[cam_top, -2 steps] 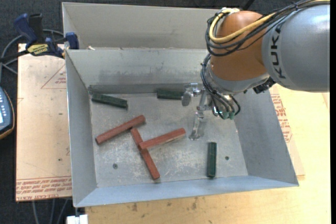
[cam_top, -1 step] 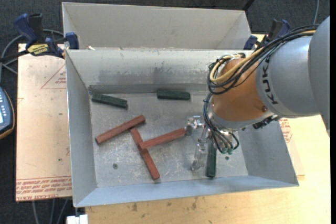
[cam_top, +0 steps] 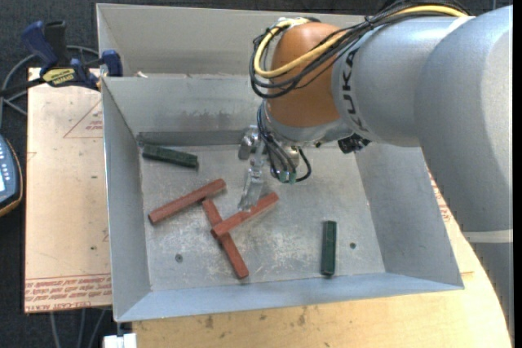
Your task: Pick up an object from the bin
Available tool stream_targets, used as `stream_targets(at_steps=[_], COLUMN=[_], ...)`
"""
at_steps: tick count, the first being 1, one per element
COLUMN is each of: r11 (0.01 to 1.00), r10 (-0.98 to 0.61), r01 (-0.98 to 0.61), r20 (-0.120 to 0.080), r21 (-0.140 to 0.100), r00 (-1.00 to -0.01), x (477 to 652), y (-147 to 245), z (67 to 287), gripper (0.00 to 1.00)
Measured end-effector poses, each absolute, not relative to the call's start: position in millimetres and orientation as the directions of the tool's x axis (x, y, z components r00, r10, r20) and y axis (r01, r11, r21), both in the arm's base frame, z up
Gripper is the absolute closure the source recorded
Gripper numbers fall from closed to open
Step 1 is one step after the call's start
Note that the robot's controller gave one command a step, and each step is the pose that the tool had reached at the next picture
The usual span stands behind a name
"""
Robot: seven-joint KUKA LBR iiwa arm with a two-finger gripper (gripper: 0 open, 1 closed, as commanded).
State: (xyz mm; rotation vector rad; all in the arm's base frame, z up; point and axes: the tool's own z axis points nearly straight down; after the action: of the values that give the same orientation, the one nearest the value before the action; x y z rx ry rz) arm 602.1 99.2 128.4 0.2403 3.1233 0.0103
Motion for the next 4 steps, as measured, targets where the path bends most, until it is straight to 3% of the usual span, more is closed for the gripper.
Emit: stream_targets(at_steps=[1,2,3,4], r11=[0.967,0.900,0.899,0.603], r10=[-0.257,-0.436,-0.439,-0.798], r01=[-0.257,-0.436,-0.439,-0.798], r20=[-0.002,-0.003,-0.011,-0.006], r21=[0.002,-0.001,-0.001,-0.005], r00=[-0.967,-0.900,-0.898,-0.603], x=[582.7,634.3,635.9,631.2], y=[145.4,83.9,87.5,60.3], z=[108.0,70.3,74.1,184.6], gripper=[0.00,0.00,1.00,1.00])
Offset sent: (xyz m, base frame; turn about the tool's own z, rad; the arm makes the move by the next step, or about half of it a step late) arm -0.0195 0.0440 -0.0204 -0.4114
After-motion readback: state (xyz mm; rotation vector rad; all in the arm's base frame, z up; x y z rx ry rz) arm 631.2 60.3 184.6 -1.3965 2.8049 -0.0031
